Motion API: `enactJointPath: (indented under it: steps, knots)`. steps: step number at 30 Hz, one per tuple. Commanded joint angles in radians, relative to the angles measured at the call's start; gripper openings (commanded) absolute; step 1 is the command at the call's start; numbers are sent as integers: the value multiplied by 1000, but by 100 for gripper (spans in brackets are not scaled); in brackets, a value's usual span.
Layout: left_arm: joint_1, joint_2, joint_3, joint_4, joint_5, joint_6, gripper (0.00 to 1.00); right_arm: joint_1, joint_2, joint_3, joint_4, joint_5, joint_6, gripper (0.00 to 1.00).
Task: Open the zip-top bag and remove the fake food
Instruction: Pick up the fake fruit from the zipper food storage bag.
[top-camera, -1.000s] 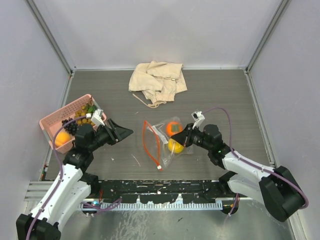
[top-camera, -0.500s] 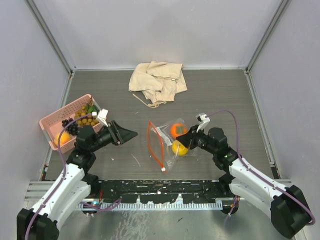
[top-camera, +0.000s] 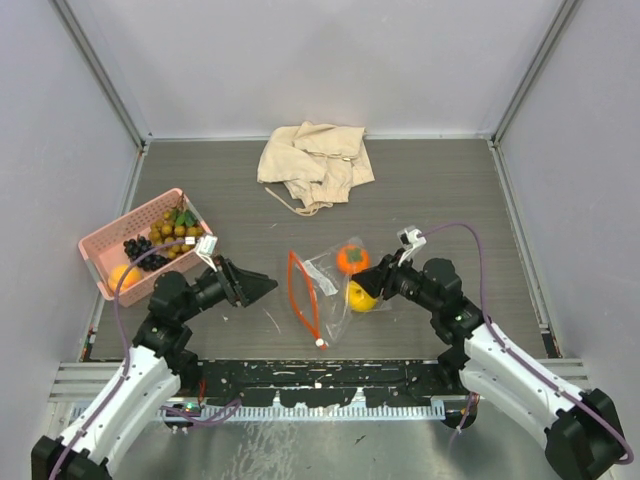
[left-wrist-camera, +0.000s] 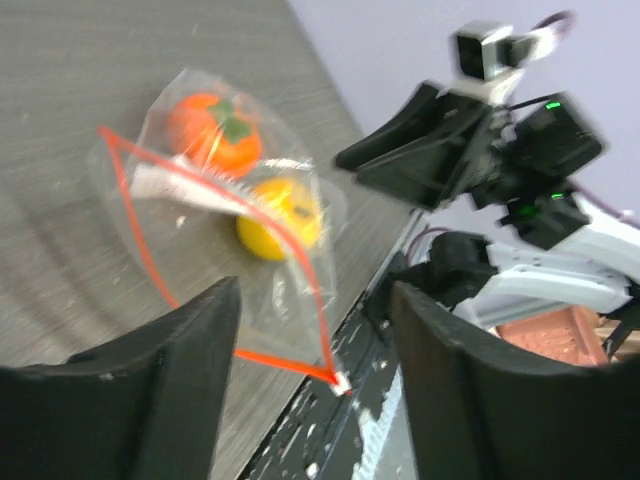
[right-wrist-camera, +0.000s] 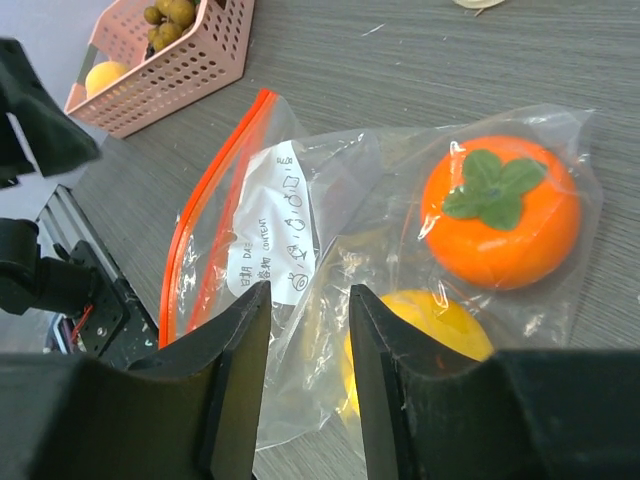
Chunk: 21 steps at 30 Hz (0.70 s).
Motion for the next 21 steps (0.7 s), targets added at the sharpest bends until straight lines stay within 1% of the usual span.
enactJointPath:
  steps: [1, 2, 3, 4, 6, 8, 9, 10, 11, 12, 13, 14, 16, 18, 19, 21]
  knots:
    - [-3, 110, -11, 96, 26, -88, 54, -4, -105, 86, -158, 109, -3, 43]
    - [-6, 133, -3, 58, 39, -109, 49, -3, -126, 110, -220, 143, -7, 43]
    - [-11, 143, 6, -10, 37, -130, 47, -3, -143, 132, -282, 169, -18, 43]
    - [-17, 142, 7, -56, 38, -161, 47, -4, -156, 150, -334, 193, -25, 43]
    - [-33, 110, -11, -69, 27, -186, 48, -5, -186, 148, -396, 209, -33, 44]
    - [-34, 60, -19, -68, 5, -127, 49, -5, -223, 82, -328, 194, -30, 44]
    - [-35, 39, -8, -78, 37, -58, 53, -5, -240, 49, -275, 174, -27, 44]
    - [-34, 20, 3, -110, 56, 16, 57, -4, -253, 7, -191, 123, -34, 44]
    - [-34, -2, -2, -145, 21, 53, 59, -4, -256, -35, -92, 96, -21, 44]
    - [-35, -24, -13, -161, -33, 54, 61, -5, -248, -35, -55, 115, 12, 44]
    - [-34, -48, -31, -142, -55, 46, 64, -5, -237, -1, -79, 126, 22, 43]
    - [-35, -58, -48, -75, -56, 16, 66, -5, -221, 36, -107, 107, 11, 43]
    - [-35, -65, -70, -18, -71, -42, 67, -5, -192, 80, -138, 83, -14, 44]
    - [-36, -54, -93, 2, -94, -110, 66, -5, -178, 102, -185, 140, -28, 44]
    - [-35, -47, -103, -4, -99, -153, 65, -5, -175, 111, -213, 206, -22, 44]
    - [-35, -38, -110, -35, -82, -236, 62, -5, -176, 118, -261, 266, 7, 44]
